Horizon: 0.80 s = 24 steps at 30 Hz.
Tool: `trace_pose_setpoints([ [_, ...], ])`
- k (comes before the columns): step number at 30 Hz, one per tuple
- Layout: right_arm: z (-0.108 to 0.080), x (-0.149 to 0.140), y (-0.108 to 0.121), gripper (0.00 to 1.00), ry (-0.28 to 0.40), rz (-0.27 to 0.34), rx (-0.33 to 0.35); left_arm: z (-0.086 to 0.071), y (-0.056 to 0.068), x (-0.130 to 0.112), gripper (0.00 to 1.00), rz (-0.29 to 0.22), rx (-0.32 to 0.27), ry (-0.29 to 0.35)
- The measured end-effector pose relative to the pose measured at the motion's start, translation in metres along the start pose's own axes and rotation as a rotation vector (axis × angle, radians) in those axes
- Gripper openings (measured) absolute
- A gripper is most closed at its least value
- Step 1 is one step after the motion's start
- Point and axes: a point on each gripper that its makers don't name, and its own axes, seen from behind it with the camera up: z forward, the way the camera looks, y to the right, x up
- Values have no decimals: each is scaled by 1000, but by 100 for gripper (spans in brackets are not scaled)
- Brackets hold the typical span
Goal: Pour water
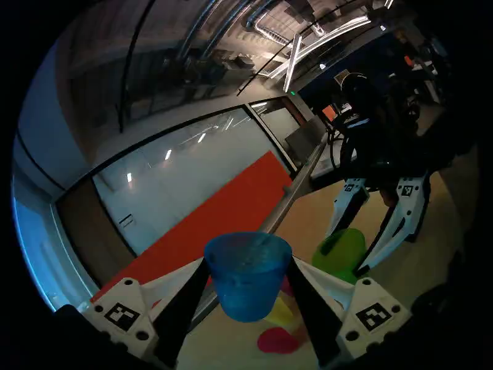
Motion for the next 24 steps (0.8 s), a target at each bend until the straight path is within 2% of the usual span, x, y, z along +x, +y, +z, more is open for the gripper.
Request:
trace_pose_setpoints([
  [15,9,-1,-11,92,-3,-7,35,-3,-2,19,86,122,21,8],
  [24,13,0,-13,91,-2,-10,42,1,-2,22,86,178,27,11],
])
